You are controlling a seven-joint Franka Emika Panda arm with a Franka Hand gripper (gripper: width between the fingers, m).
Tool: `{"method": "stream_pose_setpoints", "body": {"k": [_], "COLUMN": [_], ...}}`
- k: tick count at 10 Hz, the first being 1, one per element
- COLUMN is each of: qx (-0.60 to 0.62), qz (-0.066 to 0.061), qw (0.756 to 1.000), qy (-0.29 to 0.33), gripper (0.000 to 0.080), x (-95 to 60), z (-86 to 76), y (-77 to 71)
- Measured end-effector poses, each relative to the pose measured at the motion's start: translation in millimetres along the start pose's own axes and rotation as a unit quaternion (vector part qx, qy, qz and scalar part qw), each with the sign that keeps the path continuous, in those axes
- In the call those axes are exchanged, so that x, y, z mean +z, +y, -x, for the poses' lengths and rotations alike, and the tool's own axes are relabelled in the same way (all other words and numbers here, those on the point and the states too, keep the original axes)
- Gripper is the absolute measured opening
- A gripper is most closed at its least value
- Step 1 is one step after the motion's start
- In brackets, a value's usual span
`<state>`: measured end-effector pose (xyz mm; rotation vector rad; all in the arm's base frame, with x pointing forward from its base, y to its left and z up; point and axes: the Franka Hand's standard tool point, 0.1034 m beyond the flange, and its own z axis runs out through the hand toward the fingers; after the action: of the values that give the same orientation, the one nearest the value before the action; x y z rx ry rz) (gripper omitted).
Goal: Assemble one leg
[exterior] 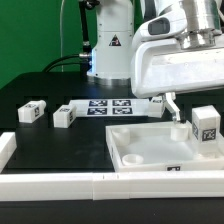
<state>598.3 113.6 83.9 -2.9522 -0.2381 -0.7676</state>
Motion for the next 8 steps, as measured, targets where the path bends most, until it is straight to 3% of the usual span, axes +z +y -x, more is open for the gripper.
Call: {"method": "stream_pose_setpoints", "body": {"k": [1, 3, 5, 6, 8], "qx": [0.008, 0.023, 0.028, 0.030, 0.022], "qz": [-0.010, -0.025, -0.038, -0.040, -0.040], "qw": [0.998, 0.987, 0.967, 0.963, 0.966], "qy": [-0.059, -0.157, -0.252, -0.264, -0.255], "gripper": [0.0649, 0.0649, 0.0649, 0.0649, 0.0649], "x": [5.0, 6.7, 10.4, 13.7, 17.8], "z": [4.0, -12.1, -14.9, -20.6, -16.2], "y": [-2.5, -4.1, 1.5, 6.8, 14.6]}}
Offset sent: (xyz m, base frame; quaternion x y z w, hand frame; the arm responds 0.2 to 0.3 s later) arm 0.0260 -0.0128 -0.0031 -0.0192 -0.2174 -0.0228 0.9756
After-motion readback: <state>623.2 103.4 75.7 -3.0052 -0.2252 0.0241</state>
